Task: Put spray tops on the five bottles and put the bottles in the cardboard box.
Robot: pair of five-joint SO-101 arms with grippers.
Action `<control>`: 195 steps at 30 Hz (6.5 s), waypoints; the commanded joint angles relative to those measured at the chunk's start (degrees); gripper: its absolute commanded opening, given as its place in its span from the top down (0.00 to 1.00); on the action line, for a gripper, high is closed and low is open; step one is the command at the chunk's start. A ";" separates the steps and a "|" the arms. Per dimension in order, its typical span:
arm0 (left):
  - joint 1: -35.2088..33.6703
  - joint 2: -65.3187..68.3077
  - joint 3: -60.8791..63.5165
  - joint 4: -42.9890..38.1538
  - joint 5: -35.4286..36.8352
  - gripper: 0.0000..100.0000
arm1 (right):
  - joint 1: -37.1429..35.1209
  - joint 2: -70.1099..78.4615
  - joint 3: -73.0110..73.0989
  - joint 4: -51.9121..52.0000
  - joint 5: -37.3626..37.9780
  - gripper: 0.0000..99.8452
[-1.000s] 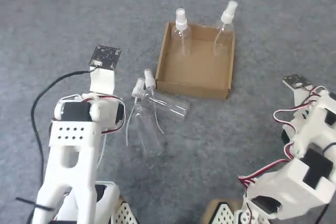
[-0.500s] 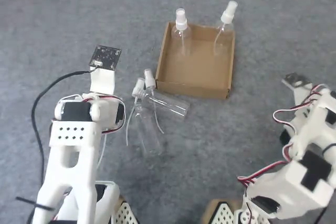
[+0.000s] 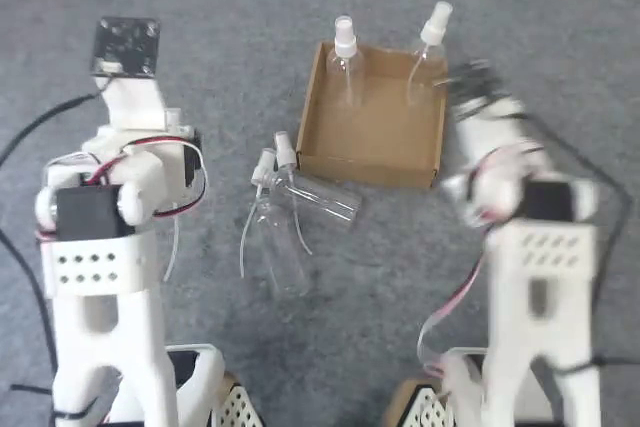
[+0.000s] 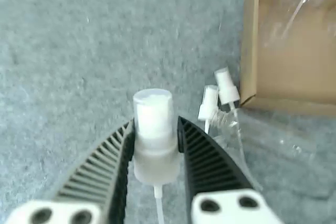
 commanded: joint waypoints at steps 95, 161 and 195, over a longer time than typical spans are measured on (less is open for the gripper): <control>18.99 -25.67 7.96 -11.96 6.42 0.87 | -45.93 -23.25 43.78 -63.69 -31.65 0.99; 23.03 -40.09 44.09 -18.37 2.73 0.70 | -33.10 -1.36 9.49 -54.02 -31.56 0.99; 12.66 -40.00 52.79 -30.59 6.07 0.71 | -17.10 4.79 -6.15 -37.85 -20.84 0.99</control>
